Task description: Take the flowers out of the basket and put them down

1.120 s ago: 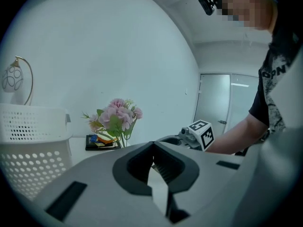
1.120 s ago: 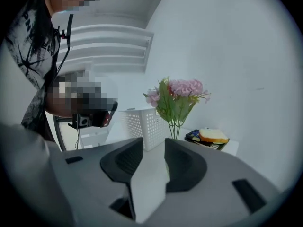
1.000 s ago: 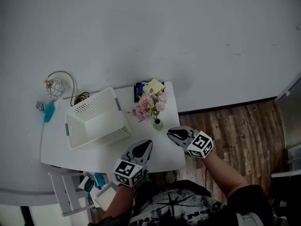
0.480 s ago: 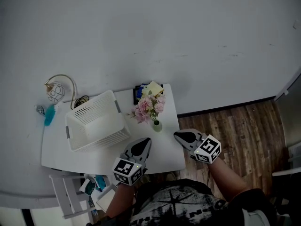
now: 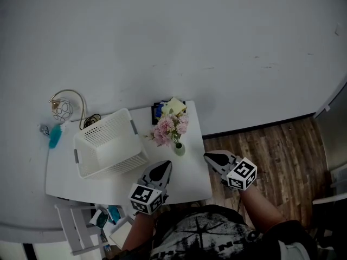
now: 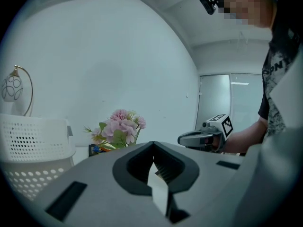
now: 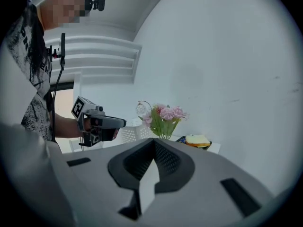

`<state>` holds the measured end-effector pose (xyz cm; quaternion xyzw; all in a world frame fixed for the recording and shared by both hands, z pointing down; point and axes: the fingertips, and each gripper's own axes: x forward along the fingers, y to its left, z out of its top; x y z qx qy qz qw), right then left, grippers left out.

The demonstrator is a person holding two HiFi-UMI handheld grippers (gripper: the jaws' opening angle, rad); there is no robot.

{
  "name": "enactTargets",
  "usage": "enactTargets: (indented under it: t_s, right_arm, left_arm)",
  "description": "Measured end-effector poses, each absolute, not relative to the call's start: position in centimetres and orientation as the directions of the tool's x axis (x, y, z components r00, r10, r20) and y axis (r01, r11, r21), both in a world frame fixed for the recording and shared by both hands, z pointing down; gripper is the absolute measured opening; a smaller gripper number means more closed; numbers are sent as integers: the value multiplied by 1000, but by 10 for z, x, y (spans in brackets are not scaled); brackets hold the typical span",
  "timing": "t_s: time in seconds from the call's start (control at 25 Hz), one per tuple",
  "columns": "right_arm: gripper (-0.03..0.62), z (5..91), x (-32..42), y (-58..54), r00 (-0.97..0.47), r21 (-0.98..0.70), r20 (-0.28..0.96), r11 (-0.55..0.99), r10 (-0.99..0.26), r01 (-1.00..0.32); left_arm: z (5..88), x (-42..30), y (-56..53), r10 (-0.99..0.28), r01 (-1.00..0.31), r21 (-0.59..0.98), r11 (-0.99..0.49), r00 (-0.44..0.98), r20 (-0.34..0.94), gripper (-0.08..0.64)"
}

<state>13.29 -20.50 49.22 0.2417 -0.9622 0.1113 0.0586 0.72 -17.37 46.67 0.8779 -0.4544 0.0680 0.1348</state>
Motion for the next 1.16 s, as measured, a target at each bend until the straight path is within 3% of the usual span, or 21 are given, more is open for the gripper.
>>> enactTargets:
  t_s: [1.16]
  right_arm:
    - [17,496,126,-204,-868,-124,181,865,-462,-486]
  left_arm:
    - [467,13,-177,-782,-812,209,-545,582,224,14]
